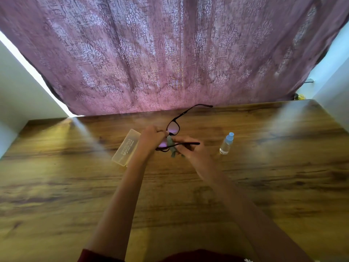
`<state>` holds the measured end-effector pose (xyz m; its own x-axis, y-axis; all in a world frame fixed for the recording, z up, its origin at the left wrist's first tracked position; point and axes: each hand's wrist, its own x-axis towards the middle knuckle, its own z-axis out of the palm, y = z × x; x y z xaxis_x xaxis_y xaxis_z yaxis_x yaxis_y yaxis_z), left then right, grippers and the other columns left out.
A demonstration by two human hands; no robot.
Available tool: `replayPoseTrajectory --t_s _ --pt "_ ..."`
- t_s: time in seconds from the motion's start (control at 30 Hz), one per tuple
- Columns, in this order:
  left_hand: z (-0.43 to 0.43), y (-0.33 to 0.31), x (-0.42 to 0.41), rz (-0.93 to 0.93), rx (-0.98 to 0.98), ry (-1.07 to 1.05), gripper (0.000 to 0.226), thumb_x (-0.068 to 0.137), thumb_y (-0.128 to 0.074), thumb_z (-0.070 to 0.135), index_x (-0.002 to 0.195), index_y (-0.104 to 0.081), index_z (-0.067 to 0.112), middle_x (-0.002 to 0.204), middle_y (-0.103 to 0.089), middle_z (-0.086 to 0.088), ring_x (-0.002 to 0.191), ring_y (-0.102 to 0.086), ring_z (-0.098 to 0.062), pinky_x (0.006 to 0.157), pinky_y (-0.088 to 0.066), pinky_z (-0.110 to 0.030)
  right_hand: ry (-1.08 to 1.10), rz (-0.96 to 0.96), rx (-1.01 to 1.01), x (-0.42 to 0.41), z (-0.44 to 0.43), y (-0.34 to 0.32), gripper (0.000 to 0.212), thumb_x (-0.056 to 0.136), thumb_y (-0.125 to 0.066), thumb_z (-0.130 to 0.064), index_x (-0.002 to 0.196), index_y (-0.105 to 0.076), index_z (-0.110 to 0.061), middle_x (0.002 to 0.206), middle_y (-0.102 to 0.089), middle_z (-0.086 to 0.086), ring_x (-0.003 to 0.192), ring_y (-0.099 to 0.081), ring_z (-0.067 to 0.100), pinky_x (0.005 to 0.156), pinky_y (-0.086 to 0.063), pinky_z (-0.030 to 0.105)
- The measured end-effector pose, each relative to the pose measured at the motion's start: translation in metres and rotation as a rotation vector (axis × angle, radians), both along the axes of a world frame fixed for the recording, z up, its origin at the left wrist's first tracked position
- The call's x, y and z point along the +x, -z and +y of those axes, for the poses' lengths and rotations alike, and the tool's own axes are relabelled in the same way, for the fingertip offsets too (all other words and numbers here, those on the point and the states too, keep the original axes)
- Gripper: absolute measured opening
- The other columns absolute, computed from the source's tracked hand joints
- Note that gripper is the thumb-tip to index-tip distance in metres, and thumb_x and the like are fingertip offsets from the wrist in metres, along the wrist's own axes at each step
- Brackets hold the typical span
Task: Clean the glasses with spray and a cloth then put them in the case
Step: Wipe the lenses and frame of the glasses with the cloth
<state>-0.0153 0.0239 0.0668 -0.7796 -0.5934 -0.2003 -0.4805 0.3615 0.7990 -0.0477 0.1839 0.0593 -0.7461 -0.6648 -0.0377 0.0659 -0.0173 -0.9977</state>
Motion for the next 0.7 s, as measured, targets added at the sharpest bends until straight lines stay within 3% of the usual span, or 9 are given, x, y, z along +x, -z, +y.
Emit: replayPoseTrajectory --t_s 0.1,0.2,0.27,0.4,0.5,0.57,0.63,0.7 --pt "0.001 -0.001 -0.002 -0.014 0.030 -0.031 0.018 0.082 -0.062 0.017 0.076 -0.070 0.002 0.071 -0.060 -0.016 0.067 -0.054 -0.021 0.064 -0.044 -0.033 -0.054 -0.004 0.007 0.006 0.003 -0.001 0.020 0.091 -0.057 0.000 0.104 -0.068 -0.011 0.102 -0.068 0.010 0.078 -0.065 0.002 0.064 -0.048 0.013" --pt "0.001 -0.001 -0.003 -0.035 0.036 -0.056 0.023 0.080 -0.063 0.016 0.082 -0.069 -0.007 0.072 -0.062 -0.018 0.068 -0.056 -0.022 0.067 -0.046 -0.036 -0.055 -0.009 0.002 0.007 0.005 0.000 0.021 0.089 -0.061 -0.001 0.108 -0.067 -0.006 0.108 -0.068 0.017 0.090 -0.063 0.015 0.074 -0.051 0.021" --pt "0.002 -0.002 -0.004 -0.054 0.032 -0.053 0.020 0.080 -0.063 0.015 0.081 -0.069 -0.004 0.070 -0.057 -0.015 0.068 -0.053 -0.021 0.065 -0.042 -0.034 -0.065 -0.005 -0.023 0.006 0.008 0.000 0.023 0.086 -0.066 -0.002 0.108 -0.066 -0.004 0.109 -0.068 0.016 0.092 -0.063 0.016 0.080 -0.054 0.025" --pt "0.007 -0.007 -0.003 -0.081 0.018 -0.025 0.007 0.080 -0.061 0.010 0.074 -0.062 0.007 0.072 -0.051 -0.014 0.069 -0.048 -0.021 0.063 -0.035 -0.033 -0.053 0.044 -0.074 0.004 0.008 -0.003 0.015 0.082 -0.072 -0.011 0.097 -0.071 -0.011 0.097 -0.069 0.011 0.079 -0.066 0.009 0.068 -0.052 0.018" --pt "0.008 -0.009 0.000 -0.125 0.011 0.067 0.022 0.082 -0.062 0.016 0.075 -0.064 -0.004 0.076 -0.061 -0.024 0.072 -0.054 -0.026 0.067 -0.045 -0.040 0.074 0.086 -0.111 0.000 0.005 -0.002 0.007 0.084 -0.070 -0.012 0.091 -0.073 -0.012 0.092 -0.066 0.017 0.074 -0.064 0.009 0.064 -0.051 0.018" --pt "0.009 -0.009 0.003 -0.102 0.097 0.136 0.035 0.091 -0.060 0.022 0.093 -0.067 -0.012 0.097 -0.067 -0.032 0.081 -0.062 -0.030 0.076 -0.051 -0.040 0.119 0.099 -0.125 -0.005 0.005 -0.003 0.006 0.084 -0.071 -0.015 0.089 -0.074 -0.013 0.089 -0.067 0.018 0.072 -0.063 0.010 0.063 -0.051 0.018" --pt "0.011 -0.011 0.009 -0.075 0.146 0.188 0.038 0.097 -0.052 0.029 0.102 -0.070 -0.004 0.103 -0.069 -0.026 0.082 -0.063 -0.023 0.071 -0.052 -0.023 0.155 0.043 -0.125 -0.012 0.006 -0.003 0.006 0.084 -0.072 -0.019 0.088 -0.075 -0.016 0.081 -0.068 0.014 0.070 -0.062 0.014 0.063 -0.052 0.022" --pt "0.010 -0.011 0.016 -0.103 0.007 0.182 0.042 0.098 -0.045 0.041 0.097 -0.073 0.010 0.098 -0.070 -0.010 0.086 -0.061 -0.020 0.076 -0.049 -0.026 0.194 -0.087 -0.145 -0.019 0.008 -0.004 0.009 0.083 -0.071 -0.019 0.089 -0.074 -0.012 0.075 -0.069 0.005 0.069 -0.063 0.013 0.066 -0.053 0.025"
